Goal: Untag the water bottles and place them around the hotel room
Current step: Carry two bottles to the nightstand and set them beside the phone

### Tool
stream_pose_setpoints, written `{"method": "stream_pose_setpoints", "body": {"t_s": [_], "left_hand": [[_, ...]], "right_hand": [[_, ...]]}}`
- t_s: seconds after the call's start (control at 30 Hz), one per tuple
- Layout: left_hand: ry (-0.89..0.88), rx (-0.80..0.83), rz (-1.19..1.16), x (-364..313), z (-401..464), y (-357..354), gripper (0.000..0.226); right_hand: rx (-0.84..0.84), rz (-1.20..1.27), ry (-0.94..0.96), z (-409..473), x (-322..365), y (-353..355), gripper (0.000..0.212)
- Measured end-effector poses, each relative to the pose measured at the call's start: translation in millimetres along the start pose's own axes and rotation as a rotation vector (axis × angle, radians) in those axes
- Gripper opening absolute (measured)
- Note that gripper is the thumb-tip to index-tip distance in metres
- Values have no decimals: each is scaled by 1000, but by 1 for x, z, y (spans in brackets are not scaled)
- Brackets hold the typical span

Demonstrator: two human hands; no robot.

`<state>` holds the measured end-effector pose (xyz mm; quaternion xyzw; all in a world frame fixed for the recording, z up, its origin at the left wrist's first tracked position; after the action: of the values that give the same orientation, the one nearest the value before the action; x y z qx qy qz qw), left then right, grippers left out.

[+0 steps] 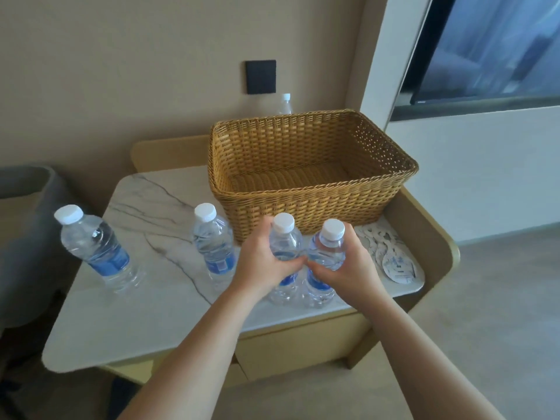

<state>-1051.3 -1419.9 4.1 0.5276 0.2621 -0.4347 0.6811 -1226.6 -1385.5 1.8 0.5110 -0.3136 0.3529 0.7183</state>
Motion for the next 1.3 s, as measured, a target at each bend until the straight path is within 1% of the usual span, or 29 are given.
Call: {"method": "stream_pose_setpoints", "body": {"t_s": [0.1, 0.23, 0.3, 0.4, 0.53, 0.63, 0.8, 0.97, 1.13, 1.3], "left_hand": [[-36, 24, -9, -8, -11, -5, 60], [-84, 73, -28, -25, -32, -21, 61], [-134, 123, -50, -40, -44, -35, 60], [-216, 239, -80, -65, -67, -65, 61], [-284, 417, -131, -102, -101, -121, 63], [-321, 545, -206, -136, -128, -167, 61], [-393, 748, -260, -195, -177, -252, 64], [-527, 884, -307, -265, -231, -333, 63], [-634, 1023, -389, -339, -287, -418, 62], [-722, 1116, -452, -417, -350, -488, 62]], "right_hand": [[-76, -31, -42, -27, 2, 9, 50], [-209, -8, -101, -72, -2, 26, 50], [-273, 8, -158, -96, -7, 39, 49], [-369, -3, -235, -134, -18, 67, 48], [-544, -43, -314, -188, -33, 121, 50], [-672, -71, -383, -231, -48, 165, 51], [-925, -192, -502, -314, -71, 242, 55], [-1133, -291, -625, -398, -91, 318, 53], [-1323, -357, -708, -473, -107, 393, 50], [-1431, -428, -767, -530, -118, 464, 51]]}}
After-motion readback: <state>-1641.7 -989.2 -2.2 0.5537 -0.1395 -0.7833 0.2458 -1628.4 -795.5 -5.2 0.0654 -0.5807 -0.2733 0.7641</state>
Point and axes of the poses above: each hand's wrist, its own z-axis towards the middle knuckle, its own y-axis out of the back of the hand, x = y × z, the point moved 6 cm from there along z, towards the middle knuckle, and after that the axes turned 1 degree about -x, right-handed, at the moved point
